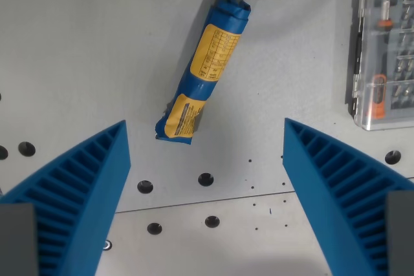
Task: Move above the blue bag
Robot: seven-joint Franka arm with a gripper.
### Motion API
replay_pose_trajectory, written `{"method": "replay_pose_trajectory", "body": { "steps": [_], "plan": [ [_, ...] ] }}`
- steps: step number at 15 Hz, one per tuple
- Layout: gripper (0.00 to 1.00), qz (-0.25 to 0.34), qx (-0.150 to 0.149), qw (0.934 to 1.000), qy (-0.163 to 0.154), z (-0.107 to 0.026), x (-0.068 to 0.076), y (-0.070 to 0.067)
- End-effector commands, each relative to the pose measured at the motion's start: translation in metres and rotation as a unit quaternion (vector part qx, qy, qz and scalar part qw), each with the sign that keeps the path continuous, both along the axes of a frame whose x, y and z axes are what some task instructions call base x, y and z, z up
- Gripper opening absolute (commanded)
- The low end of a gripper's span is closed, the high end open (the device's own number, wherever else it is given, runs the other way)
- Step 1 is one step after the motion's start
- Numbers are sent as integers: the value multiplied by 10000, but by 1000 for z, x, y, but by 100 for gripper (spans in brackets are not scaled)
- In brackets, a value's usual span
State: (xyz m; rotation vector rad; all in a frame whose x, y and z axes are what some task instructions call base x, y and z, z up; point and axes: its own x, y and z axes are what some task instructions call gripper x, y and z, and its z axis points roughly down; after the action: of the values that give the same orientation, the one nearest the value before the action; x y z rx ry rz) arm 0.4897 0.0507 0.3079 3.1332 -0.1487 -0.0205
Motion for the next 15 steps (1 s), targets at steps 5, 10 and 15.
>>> {"method": "replay_pose_trajectory", "body": {
  "steps": [5,10,15],
  "plan": [
    [100,-18,1,10000,-22,2,0,0],
    [100,-180,0,9998,-42,-1,0,0],
    [100,-444,0,9989,-152,-10,-1,0]
  ]
}}
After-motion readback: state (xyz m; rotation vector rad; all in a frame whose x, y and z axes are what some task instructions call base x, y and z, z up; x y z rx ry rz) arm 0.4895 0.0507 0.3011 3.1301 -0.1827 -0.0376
